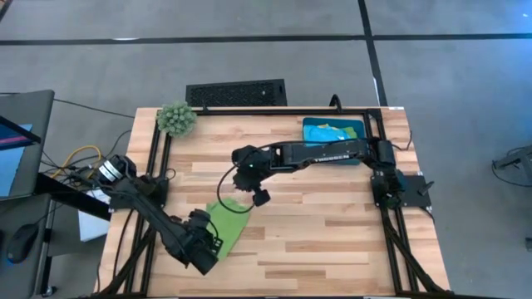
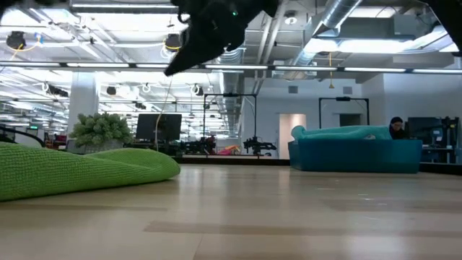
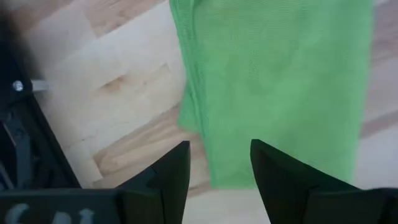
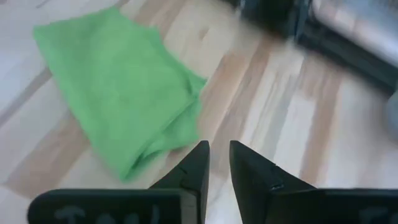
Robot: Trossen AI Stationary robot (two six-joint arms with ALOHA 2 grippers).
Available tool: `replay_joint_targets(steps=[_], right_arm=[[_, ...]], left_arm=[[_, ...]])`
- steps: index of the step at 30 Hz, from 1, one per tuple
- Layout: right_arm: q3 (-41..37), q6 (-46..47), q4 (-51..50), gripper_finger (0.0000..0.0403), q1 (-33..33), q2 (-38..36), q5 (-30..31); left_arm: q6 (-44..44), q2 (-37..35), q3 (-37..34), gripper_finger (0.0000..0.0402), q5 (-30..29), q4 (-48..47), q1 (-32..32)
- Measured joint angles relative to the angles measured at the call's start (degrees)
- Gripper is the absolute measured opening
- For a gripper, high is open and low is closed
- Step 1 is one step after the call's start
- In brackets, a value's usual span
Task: Fold microfiber towels
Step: Fold the green microfiber cloth
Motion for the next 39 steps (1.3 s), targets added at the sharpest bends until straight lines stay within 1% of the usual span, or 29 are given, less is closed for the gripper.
replay_joint_targets(steps=[2,3,6,8,12,15,17,19,22,25,28,31,34,37,39], right_arm=[[0.0,4.2,-2.2,0.0086,-0.4,0.0,-0.5],[0.0,7.0,-3.6,0.0086,-0.5,0.0,-1.9],[0.0,13.3,-6.9,0.0086,-1.2,0.6,-10.7],[-0.1,14.7,-8.4,0.0086,-1.1,1.0,-14.0],[0.0,16.1,-7.6,0.0096,-0.1,0.9,-14.3],[0.0,17.7,-7.9,0.0118,0.9,0.9,-13.0],[0.0,14.3,-7.9,0.0140,1.6,0.9,-11.8],[0.0,7.3,-7.9,0.0166,2.7,0.9,-11.1],[0.0,-0.9,-7.8,0.0200,4.9,0.9,-9.5],[-0.4,-8.9,-6.6,0.0221,7.3,1.2,-7.1],[-2.3,-14.6,-3.3,0.0229,9.7,1.9,-6.5],[-4.5,-16.2,5.2,0.0228,12.0,1.8,-4.0],[-7.0,-16.5,12.4,0.0223,13.6,1.8,-2.4],[-7.7,-16.1,15.9,0.0219,14.5,2.2,-2.3],[-7.5,-16.1,18.4,0.0217,14.9,3.9,-2.0]], left_arm=[[-1.5,0.0,1.7,0.0162,-0.6,-0.4,-0.9],[-2.6,0.0,2.5,0.0162,-0.7,-0.4,-1.5],[-6.5,0.0,4.4,0.0162,-1.8,-0.5,-3.6],[-9.4,0.0,5.4,0.0162,-3.5,-0.5,-5.1],[-16.3,0.0,6.9,0.0162,-6.7,-0.3,-8.7],[-22.0,0.0,6.8,0.0162,-9.4,1.9,-11.7],[-24.5,0.0,6.9,0.0162,-10.0,3.7,-13.5],[-24.9,0.0,6.9,0.0162,-9.6,4.6,-14.5],[-24.8,0.0,6.9,0.0162,-9.6,3.7,-15.3],[-24.7,0.0,6.9,0.0162,-9.6,2.6,-16.0],[-24.7,0.0,6.9,0.0162,-9.5,2.0,-16.4],[-24.7,0.0,6.9,0.0162,-9.6,1.9,-16.9],[-24.6,0.0,6.9,0.0162,-9.6,1.9,-17.3],[-24.2,0.0,6.9,0.0162,-9.6,1.8,-17.7],[-23.7,0.0,6.9,0.0162,-9.5,1.8,-18.0]])
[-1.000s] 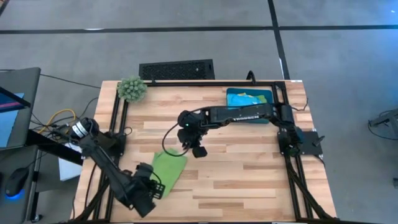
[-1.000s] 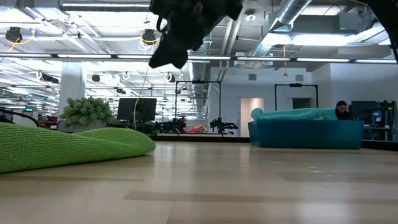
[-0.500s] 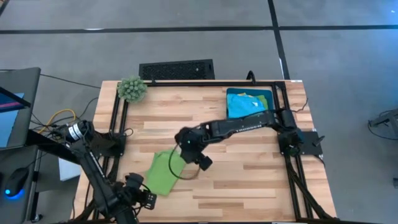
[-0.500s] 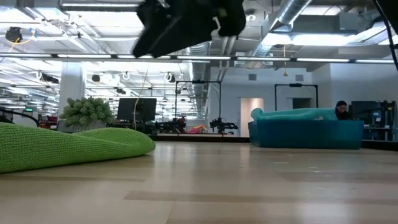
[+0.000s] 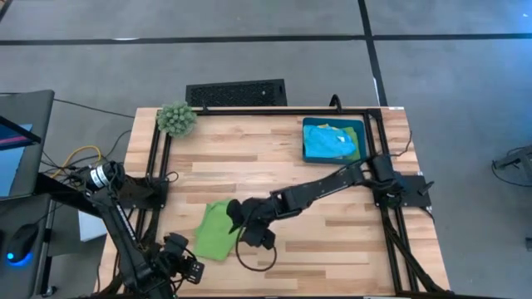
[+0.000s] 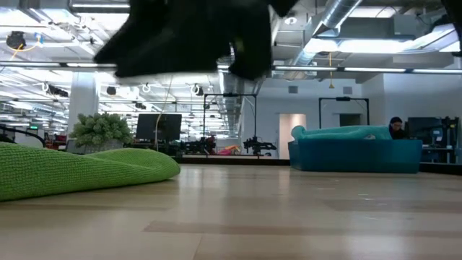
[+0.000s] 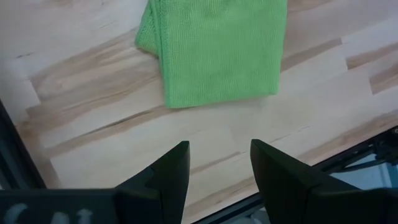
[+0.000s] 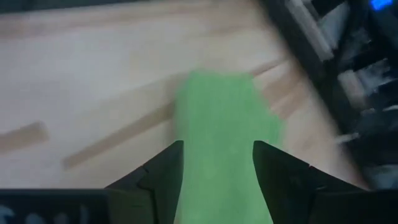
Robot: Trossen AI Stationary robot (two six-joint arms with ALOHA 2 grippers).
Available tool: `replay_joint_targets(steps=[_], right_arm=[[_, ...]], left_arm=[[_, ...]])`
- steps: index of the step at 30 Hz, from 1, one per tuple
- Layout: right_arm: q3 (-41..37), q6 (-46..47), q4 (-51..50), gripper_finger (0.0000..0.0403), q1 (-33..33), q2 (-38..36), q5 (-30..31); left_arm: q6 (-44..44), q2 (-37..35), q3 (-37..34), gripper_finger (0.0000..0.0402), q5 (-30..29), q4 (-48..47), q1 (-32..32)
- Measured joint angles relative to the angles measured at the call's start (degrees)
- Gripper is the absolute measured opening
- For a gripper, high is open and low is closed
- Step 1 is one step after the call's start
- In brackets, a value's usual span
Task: Fold microfiber towels
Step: Fold the green microfiber cloth
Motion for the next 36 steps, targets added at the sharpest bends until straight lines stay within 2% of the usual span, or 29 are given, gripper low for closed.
replay_joint_targets(steps=[4,8,13,24,31,36], right_arm=[[-0.2,-0.2,2.4,0.0215,0.7,4.0,1.5],[-0.3,-0.6,5.9,0.0215,1.1,7.1,6.9],[-0.2,-0.6,7.5,0.0214,1.0,9.9,7.6],[-0.3,-0.7,6.8,0.0214,1.0,9.9,5.4],[-3.2,-1.5,9.5,0.0214,0.1,9.9,5.1],[-4.4,-4.9,10.3,0.0214,-1.2,9.9,8.2]], left_arm=[[0.1,0.0,0.0,0.0162,-0.1,-0.2,-0.4],[0.2,0.0,0.0,0.0162,-0.1,-0.4,-0.7],[0.2,0.0,0.0,0.0162,-0.1,-0.9,-1.0],[1.5,0.0,0.0,0.0162,-0.1,-0.9,-1.0],[1.6,0.0,0.0,0.0162,-0.1,-1.0,-1.0],[1.6,0.0,0.0,0.0162,-0.1,-1.0,-1.0]])
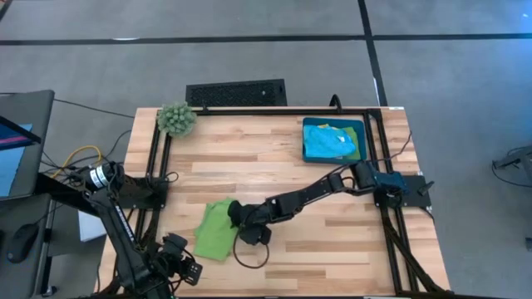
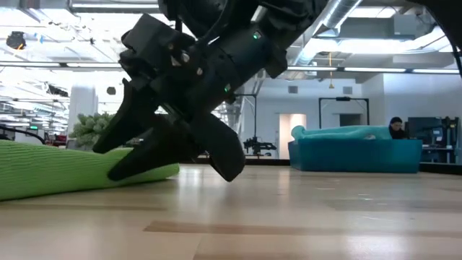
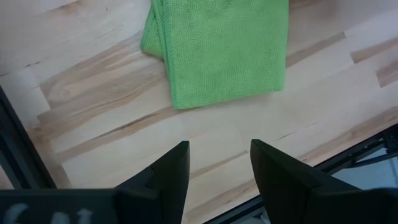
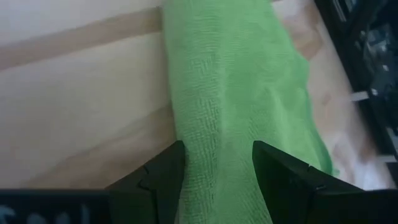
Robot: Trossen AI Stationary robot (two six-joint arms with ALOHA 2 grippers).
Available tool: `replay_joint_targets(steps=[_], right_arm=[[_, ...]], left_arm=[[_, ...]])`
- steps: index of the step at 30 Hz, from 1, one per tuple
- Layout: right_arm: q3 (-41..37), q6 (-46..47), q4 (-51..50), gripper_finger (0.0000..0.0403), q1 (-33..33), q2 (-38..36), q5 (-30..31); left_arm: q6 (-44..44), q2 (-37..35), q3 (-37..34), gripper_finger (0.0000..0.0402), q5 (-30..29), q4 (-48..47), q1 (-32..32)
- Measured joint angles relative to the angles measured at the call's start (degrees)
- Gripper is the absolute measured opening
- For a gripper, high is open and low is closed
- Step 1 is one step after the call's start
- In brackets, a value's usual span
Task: Fold microfiber towels
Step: Fold the green microfiber cloth
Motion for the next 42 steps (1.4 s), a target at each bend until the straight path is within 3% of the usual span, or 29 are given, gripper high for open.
replay_joint_targets(steps=[16,28,39,42], right_arm=[[0.0,-1.4,-2.2,0.0205,-2.8,0.0,-0.2],[0.1,-2.8,-3.4,0.0081,-3.2,-0.1,-0.1],[0.1,3.2,-3.1,0.0052,-4.8,-0.1,-0.8],[0.1,5.7,-3.7,0.0023,-5.0,-0.1,-0.8]], left_arm=[[0.0,0.0,0.0,0.0162,0.0,0.0,0.0],[-0.5,0.0,0.0,0.0162,0.0,0.1,0.0],[-0.6,0.0,0.0,0.0162,0.1,0.2,0.2],[-0.6,0.0,0.0,0.0162,0.1,0.2,0.2]])
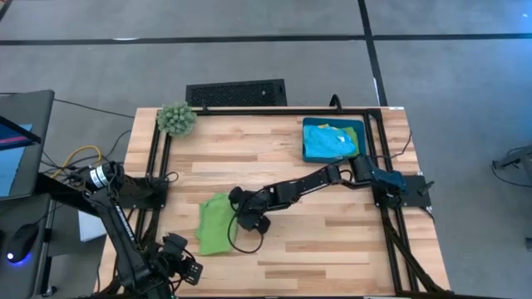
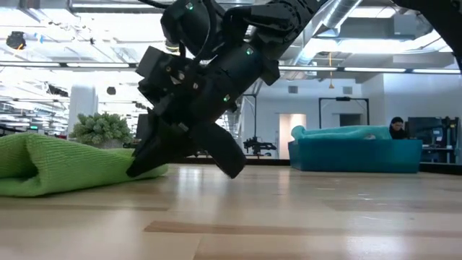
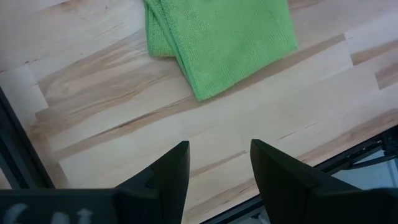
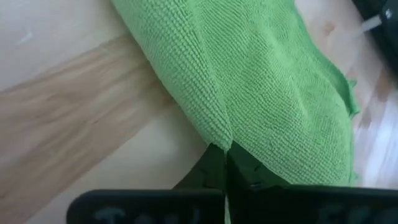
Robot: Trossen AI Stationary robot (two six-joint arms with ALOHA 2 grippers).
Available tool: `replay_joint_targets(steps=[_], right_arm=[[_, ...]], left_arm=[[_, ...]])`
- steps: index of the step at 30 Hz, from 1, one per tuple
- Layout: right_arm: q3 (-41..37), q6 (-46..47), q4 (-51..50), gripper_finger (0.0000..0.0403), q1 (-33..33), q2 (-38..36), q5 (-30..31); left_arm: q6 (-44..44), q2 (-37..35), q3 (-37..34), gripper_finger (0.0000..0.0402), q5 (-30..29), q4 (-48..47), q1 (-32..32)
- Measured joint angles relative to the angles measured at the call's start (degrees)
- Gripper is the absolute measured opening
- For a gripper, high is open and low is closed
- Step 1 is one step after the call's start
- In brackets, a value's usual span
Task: Fold microfiber towels
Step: Fold the green microfiber cloth
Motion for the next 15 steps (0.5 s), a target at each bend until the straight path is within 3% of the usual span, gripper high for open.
replay_joint_targets(steps=[15], right_arm=[[0.0,11.5,-7.1,0.0004,0.4,-8.1,0.6]], left_arm=[[-0.2,0.0,0.0,0.0162,0.0,0.0,0.0]])
